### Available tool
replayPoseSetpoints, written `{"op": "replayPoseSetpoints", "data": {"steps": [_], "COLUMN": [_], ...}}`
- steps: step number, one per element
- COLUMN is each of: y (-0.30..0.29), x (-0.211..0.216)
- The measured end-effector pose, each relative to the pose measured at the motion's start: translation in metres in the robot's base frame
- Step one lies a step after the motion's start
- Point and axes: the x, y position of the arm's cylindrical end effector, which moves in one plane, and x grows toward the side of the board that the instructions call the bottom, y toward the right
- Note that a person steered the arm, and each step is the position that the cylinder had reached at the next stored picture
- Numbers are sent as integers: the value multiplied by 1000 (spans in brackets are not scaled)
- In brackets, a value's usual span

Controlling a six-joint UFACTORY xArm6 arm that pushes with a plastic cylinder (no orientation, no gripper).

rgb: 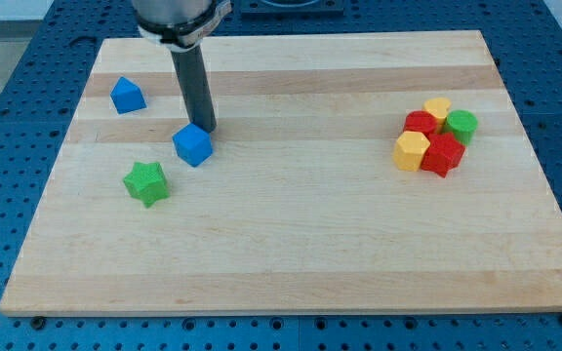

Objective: Point at the blue triangle

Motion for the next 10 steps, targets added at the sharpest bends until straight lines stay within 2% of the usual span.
{"op": "replayPoseSetpoints", "data": {"steps": [2, 4, 5, 7, 9, 10], "y": [-3, -3, 7, 9, 6, -37], "x": [65, 97, 44, 23, -111, -130]}}
